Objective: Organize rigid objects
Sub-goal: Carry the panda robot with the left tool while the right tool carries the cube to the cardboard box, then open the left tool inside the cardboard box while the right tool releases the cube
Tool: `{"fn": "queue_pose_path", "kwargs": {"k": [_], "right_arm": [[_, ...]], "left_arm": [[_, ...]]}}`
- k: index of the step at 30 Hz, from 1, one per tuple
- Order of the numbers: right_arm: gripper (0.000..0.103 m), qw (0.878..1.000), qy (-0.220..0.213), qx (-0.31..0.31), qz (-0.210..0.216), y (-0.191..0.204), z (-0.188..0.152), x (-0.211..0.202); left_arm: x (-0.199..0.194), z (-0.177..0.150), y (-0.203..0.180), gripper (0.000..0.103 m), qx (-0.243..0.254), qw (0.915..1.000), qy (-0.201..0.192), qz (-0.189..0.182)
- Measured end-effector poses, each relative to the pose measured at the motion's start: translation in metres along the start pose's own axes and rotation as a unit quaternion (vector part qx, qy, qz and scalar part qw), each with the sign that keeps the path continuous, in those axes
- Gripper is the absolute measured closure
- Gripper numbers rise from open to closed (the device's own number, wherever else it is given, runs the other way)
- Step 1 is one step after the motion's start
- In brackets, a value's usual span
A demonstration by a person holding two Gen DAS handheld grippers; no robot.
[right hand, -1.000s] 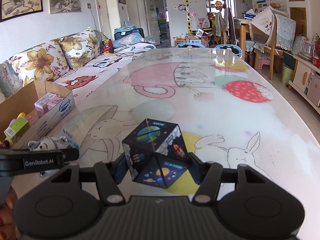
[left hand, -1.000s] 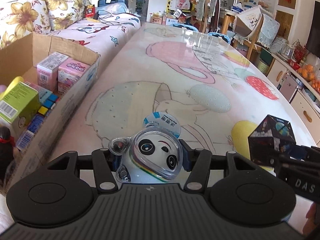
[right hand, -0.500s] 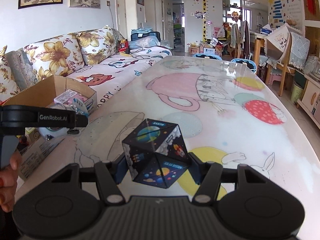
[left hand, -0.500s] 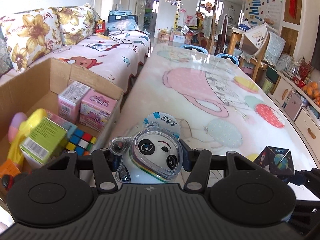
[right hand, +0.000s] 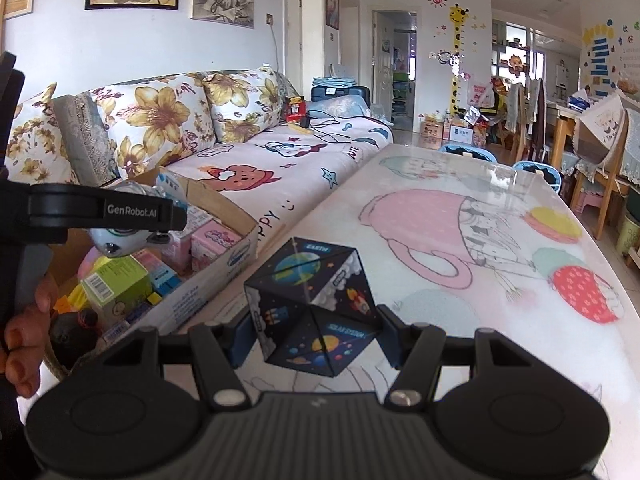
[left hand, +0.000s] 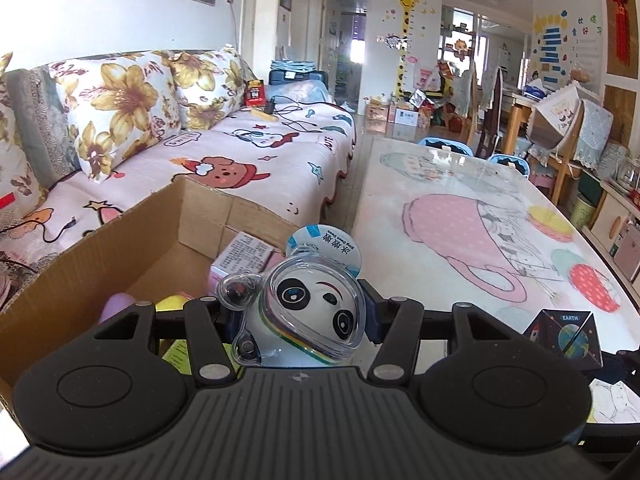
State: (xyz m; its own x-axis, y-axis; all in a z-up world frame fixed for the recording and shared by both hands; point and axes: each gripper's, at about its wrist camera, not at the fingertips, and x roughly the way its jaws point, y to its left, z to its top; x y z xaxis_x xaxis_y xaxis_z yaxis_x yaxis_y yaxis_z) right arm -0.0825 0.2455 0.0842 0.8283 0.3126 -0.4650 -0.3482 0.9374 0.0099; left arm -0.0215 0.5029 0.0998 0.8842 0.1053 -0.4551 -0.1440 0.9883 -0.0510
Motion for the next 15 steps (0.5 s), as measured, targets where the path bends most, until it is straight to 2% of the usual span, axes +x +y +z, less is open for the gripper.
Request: {"fn": "queue_pose_path", "kwargs": {"k": [6, 15], "right_arm": [[0.042, 0.999, -0.006, -0.021, 0.028, 0.023, 0.016, 0.023], [0.042, 0.997, -0.007, -0.05, 0.064, 0.062, 0.035, 0.059]], "left_arm": [[-0.006, 0.007, 0.016, 0.035, -0.018, 0.9992, -0.006, 0.035], [-0.006, 0.011, 0.035, 0.035, -0.039, 0.9971, 0.007, 0.065]]}}
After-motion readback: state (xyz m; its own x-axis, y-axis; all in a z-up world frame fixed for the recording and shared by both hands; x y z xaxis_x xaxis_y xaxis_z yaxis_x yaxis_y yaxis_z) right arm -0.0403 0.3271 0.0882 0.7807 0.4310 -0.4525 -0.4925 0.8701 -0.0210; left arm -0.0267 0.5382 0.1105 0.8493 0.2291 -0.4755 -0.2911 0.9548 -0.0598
